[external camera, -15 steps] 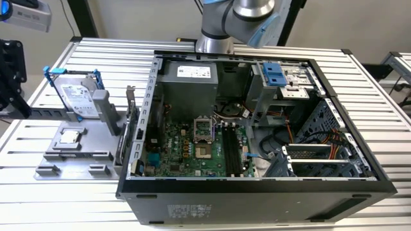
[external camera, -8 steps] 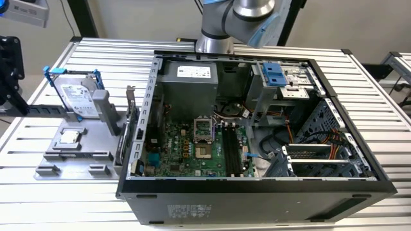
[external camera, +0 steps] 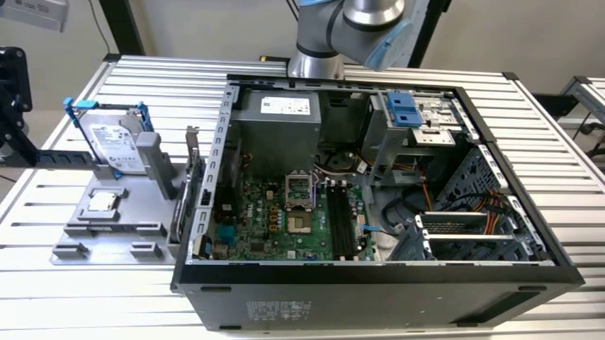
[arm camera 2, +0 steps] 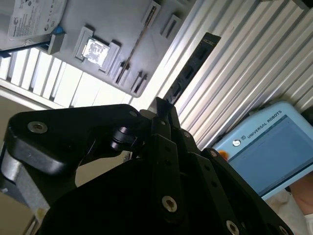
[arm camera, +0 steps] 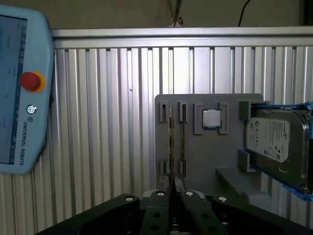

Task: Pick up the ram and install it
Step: 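Pick up the ram and move it above insertion slot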

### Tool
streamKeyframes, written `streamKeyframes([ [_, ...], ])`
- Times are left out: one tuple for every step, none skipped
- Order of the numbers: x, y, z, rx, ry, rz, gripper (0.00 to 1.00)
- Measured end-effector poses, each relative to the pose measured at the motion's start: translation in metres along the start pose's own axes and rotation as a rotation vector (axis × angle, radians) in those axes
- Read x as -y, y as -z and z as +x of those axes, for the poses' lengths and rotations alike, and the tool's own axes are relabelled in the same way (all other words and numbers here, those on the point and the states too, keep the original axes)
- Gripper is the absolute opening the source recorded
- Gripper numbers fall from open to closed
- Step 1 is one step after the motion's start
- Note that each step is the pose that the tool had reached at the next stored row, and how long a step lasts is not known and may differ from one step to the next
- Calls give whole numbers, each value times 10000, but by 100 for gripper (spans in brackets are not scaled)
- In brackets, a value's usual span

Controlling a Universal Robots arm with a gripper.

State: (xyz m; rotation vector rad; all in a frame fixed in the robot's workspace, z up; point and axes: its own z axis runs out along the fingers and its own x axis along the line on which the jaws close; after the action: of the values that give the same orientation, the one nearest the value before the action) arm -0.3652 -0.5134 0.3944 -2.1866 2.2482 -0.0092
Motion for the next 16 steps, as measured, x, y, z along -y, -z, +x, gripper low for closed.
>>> streamKeyframes([
  [0,7,0,1,0,1,0],
  [0,13,0,1,0,1,0],
  [0,20,0,1,0,1,0],
  [0,26,0,1,0,1,0],
  [0,32,0,2,0,2,0],
  [0,39,0,1,0,1,0],
  [0,45,0,1,0,0,0],
  [0,51,0,1,0,1,0],
  [0,56,0,1,0,1,0],
  [1,61,0,1,0,1,0],
  [0,65,0,1,0,1,0],
  [0,70,0,1,0,1,0],
  [1,75,0,1,0,1,0],
  [1,81,0,1,0,1,0],
  [1,88,0,1,0,1,0],
  [1,95,0,1,0,1,0],
])
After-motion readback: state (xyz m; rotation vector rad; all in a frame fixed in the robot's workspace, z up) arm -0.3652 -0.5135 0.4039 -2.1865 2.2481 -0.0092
